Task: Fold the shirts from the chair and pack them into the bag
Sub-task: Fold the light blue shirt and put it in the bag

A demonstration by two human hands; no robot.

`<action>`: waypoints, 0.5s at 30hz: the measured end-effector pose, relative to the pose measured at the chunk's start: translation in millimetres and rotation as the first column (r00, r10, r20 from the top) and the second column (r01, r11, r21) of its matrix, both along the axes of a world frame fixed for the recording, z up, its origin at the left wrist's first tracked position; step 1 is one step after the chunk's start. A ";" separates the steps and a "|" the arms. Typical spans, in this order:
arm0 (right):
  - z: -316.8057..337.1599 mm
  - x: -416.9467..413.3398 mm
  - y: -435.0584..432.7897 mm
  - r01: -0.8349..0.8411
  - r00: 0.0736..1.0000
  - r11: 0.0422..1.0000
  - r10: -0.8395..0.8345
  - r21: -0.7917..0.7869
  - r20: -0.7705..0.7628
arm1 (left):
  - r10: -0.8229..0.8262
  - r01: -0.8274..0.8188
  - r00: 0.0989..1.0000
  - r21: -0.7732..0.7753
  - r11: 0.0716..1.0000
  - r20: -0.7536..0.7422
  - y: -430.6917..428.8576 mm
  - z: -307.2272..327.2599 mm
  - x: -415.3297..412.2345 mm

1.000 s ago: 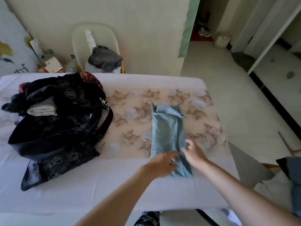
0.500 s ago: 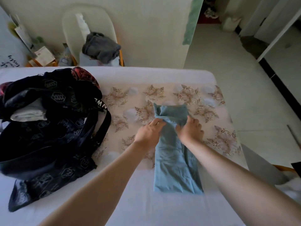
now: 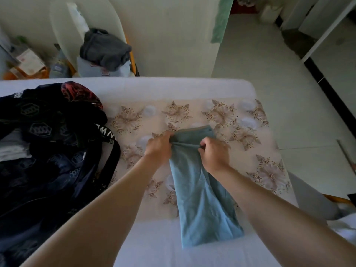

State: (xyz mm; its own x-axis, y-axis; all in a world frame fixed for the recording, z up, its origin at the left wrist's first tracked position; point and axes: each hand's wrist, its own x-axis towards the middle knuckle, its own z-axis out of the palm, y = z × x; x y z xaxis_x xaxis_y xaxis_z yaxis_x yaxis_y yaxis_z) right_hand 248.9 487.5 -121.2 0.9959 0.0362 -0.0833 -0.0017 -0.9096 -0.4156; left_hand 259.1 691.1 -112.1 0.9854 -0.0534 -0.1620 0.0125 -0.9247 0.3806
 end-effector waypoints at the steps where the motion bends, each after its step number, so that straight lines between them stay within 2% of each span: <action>1: -1.4 -1.1 0.8 0.005 1.000 1.000 -0.005 0.018 -0.028 | 0.072 -0.072 0.997 -0.108 0.992 -0.003 -0.6 -2.7 -3.3; 3: -0.4 -10.0 2.9 -0.021 1.000 0.999 0.020 0.042 0.008 | 0.214 -0.220 0.975 -0.288 0.932 -0.050 -0.7 -6.6 -6.7; 4: -0.1 -16.7 3.5 -0.053 0.997 0.998 0.051 0.031 0.052 | 0.223 -0.240 0.971 -0.288 0.927 -0.091 0.7 -7.7 -5.4; 5: -1.6 -23.8 3.5 -0.087 0.993 0.996 0.087 0.001 0.076 | 0.195 -0.230 0.969 -0.266 0.936 -0.149 2.8 -7.8 -3.6; 7: -2.3 -35.5 3.7 -0.119 0.992 0.991 0.120 -0.059 0.023 | 0.107 -0.172 0.964 -0.265 0.949 -0.242 8.4 -5.9 2.6; 10: -2.0 -38.6 4.7 -0.095 0.993 0.989 0.086 -0.109 -0.082 | 0.050 -0.126 0.957 -0.256 0.959 -0.285 13.6 2.5 14.0; 12: 0.6 -35.6 6.5 -0.079 0.992 0.992 0.069 -0.096 -0.102 | 0.079 -0.131 0.971 -0.226 0.965 -0.227 13.5 7.4 17.0; 15: -0.1 -32.3 6.3 -0.067 0.993 0.996 0.060 -0.058 -0.104 | 0.225 -0.218 0.974 -0.130 0.967 0.039 9.1 10.4 10.0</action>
State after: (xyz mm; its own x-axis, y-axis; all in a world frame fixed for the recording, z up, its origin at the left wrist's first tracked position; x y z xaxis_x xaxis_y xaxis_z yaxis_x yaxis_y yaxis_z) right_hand 216.6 493.9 -121.3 0.9778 0.0908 -0.1887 0.0171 -0.9328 -0.3601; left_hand 269.1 700.2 -101.8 0.9818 0.1510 -0.1152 0.1887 -0.8465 0.4978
